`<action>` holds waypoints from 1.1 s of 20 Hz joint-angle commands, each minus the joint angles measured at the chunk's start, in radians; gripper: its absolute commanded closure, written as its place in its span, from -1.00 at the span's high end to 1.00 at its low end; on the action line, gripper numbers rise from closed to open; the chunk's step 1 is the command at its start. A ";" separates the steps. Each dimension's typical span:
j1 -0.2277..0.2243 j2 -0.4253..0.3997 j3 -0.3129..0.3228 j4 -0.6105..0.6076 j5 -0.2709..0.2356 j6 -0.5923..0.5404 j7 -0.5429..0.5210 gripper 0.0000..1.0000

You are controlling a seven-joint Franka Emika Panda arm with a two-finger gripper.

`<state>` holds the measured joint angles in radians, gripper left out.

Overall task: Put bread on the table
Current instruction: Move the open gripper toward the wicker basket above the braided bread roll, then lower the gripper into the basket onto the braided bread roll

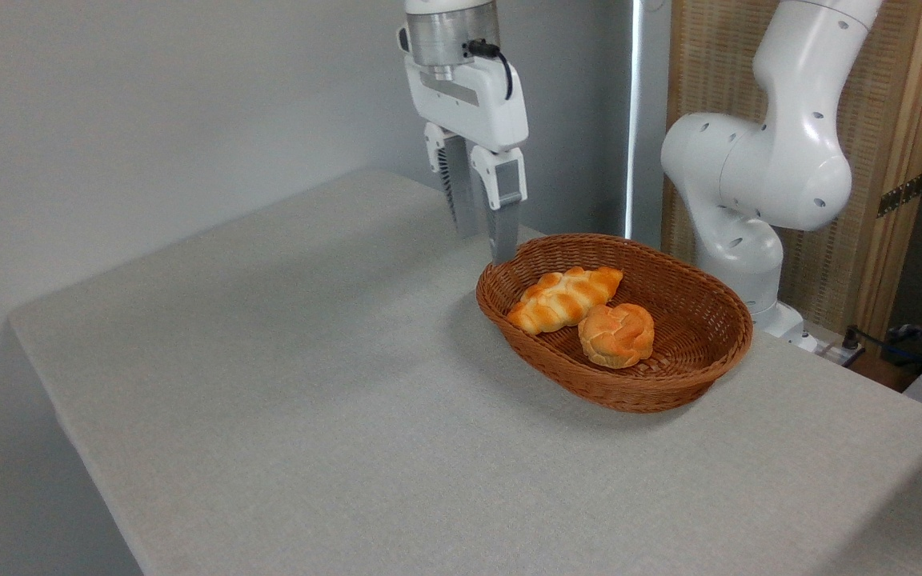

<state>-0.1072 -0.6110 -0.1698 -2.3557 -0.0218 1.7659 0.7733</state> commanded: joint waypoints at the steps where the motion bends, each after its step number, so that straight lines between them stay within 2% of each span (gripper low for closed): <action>1: -0.049 -0.085 0.012 -0.085 -0.004 -0.046 0.017 1.00; 5: -0.057 -0.090 0.013 -0.105 -0.004 -0.123 0.035 1.00; 6: -0.072 -0.090 0.025 -0.109 -0.004 -0.132 0.052 1.00; 8: -0.107 -0.090 0.088 -0.117 -0.004 -0.146 0.078 1.00; 10: -0.118 -0.085 0.110 -0.126 -0.004 -0.149 0.104 1.00; 16: -0.120 -0.029 0.108 -0.145 0.011 -0.126 0.123 1.00; 18: -0.127 -0.009 0.105 -0.160 0.039 -0.074 0.135 1.00; 22: -0.131 0.020 0.105 -0.163 0.042 -0.031 0.138 1.00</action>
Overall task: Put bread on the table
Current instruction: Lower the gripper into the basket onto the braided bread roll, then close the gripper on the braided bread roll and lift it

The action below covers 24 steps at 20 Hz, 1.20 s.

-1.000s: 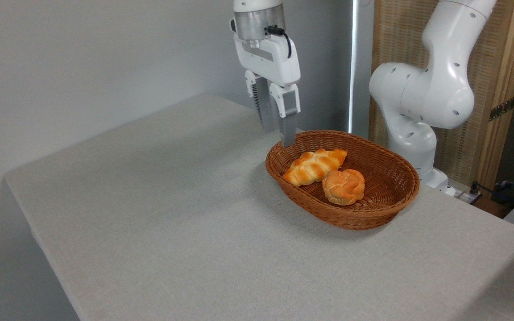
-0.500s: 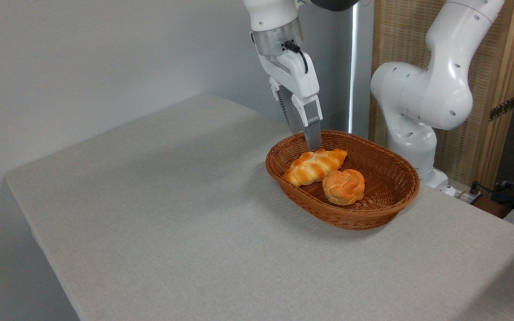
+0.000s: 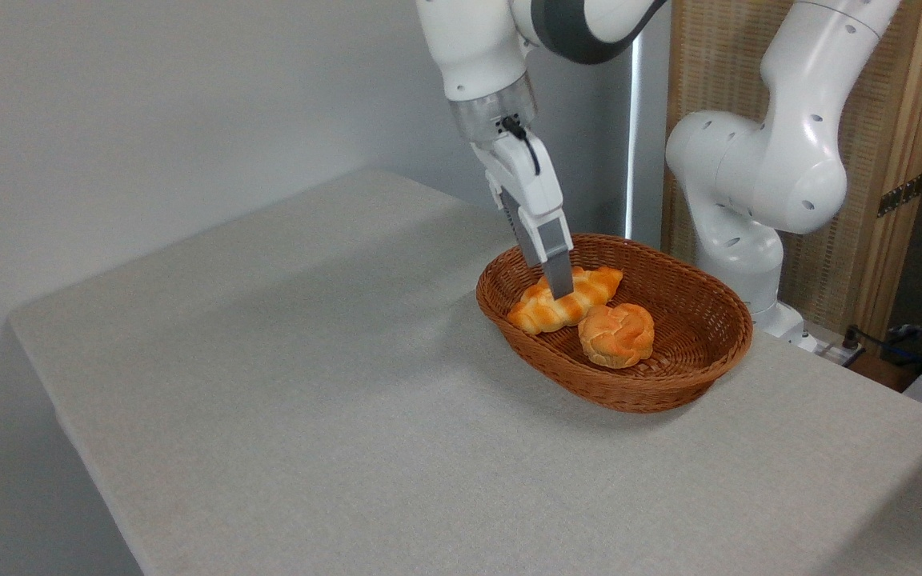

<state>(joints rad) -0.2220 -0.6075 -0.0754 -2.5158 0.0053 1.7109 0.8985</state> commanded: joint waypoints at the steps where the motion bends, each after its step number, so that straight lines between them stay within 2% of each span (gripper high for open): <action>1: -0.017 0.022 0.011 -0.003 0.015 0.029 0.013 1.00; 15: -0.043 0.034 0.009 -0.066 0.004 0.095 0.010 1.00; 24: -0.063 0.057 0.009 -0.072 -0.001 0.096 0.008 1.00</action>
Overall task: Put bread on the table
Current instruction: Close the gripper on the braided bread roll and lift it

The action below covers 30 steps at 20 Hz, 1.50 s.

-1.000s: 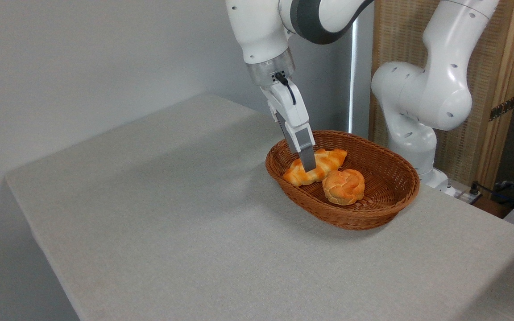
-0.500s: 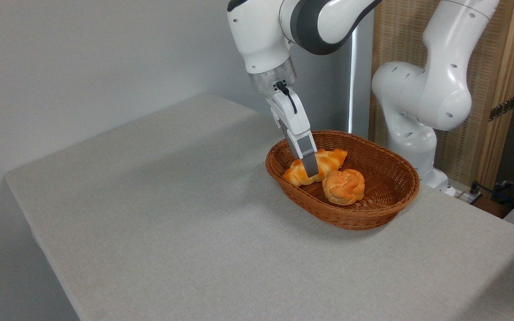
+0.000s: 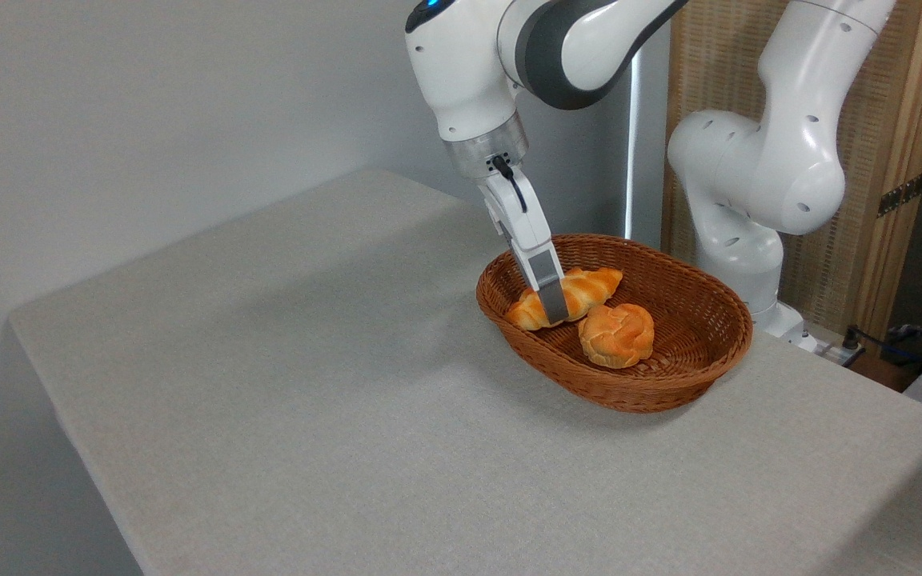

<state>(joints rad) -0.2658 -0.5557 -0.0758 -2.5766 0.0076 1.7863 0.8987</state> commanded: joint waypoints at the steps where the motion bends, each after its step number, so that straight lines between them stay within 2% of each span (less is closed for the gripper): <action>1: -0.023 0.005 0.008 -0.011 -0.003 0.021 0.006 1.00; 10: -0.023 0.019 0.008 -0.010 -0.003 0.021 0.003 0.97; 11: -0.024 0.019 0.008 -0.010 -0.003 0.021 0.003 0.88; 13: -0.033 0.020 0.008 -0.010 -0.009 0.021 0.005 0.45; 14: -0.035 0.020 0.008 -0.010 -0.023 0.021 0.005 0.16; 15: -0.035 0.020 0.010 -0.010 -0.037 0.021 0.005 -0.03; 17: -0.035 0.020 0.010 -0.010 -0.038 0.021 0.006 -0.23; 30: -0.035 0.019 0.010 -0.008 -0.037 0.015 0.009 -0.28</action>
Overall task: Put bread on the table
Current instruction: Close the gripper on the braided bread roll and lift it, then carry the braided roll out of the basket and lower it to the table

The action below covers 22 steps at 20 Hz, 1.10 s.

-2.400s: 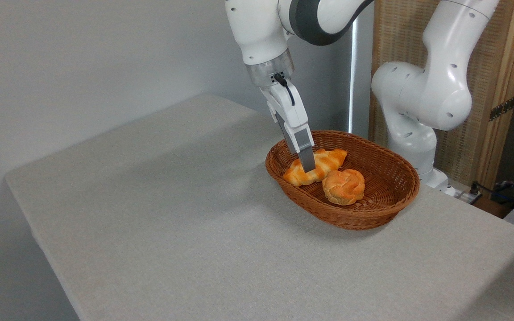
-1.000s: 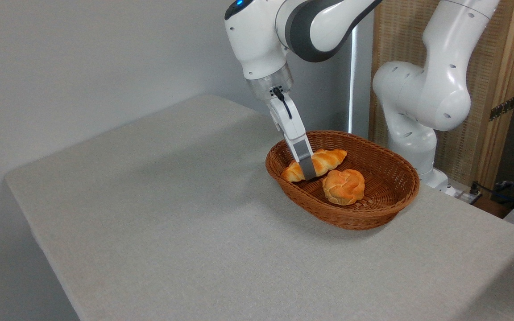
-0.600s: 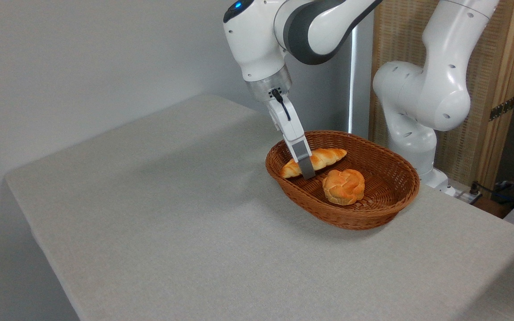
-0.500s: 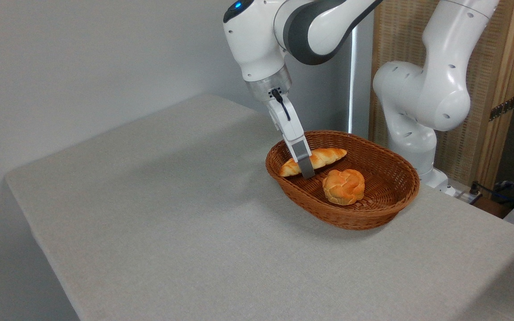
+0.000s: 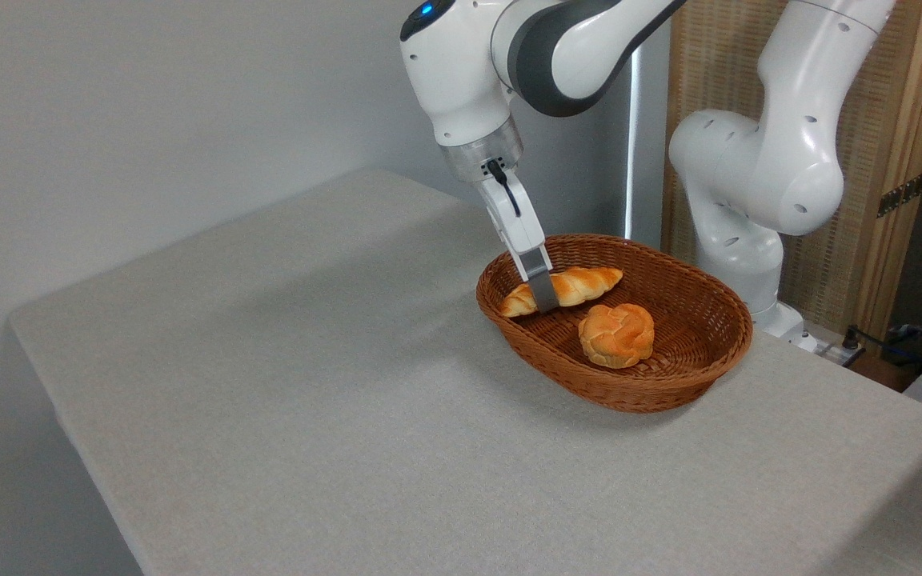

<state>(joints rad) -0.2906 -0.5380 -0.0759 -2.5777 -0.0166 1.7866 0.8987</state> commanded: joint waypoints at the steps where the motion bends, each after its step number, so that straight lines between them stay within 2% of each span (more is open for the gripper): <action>1: -0.010 0.000 0.011 -0.001 -0.013 0.005 0.009 -0.28; 5: -0.016 -0.005 0.015 0.019 0.017 -0.045 0.028 -0.40; 9: -0.019 0.000 0.018 0.071 0.021 -0.113 0.048 -0.40; 11: -0.018 0.003 0.021 0.122 0.064 -0.183 0.063 -0.39; 12: -0.019 0.003 0.042 0.145 0.079 -0.203 0.075 -0.39; 14: -0.025 0.012 0.085 0.200 0.080 -0.211 0.106 -0.39; 18: -0.030 0.131 0.136 0.394 0.041 -0.208 0.106 -0.39; 19: -0.030 0.188 0.140 0.460 -0.001 -0.202 0.097 -0.39; 22: -0.030 0.320 0.175 0.612 -0.089 -0.156 0.088 -0.38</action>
<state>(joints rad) -0.2972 -0.3928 0.0510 -2.1536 -0.0297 1.6195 0.9966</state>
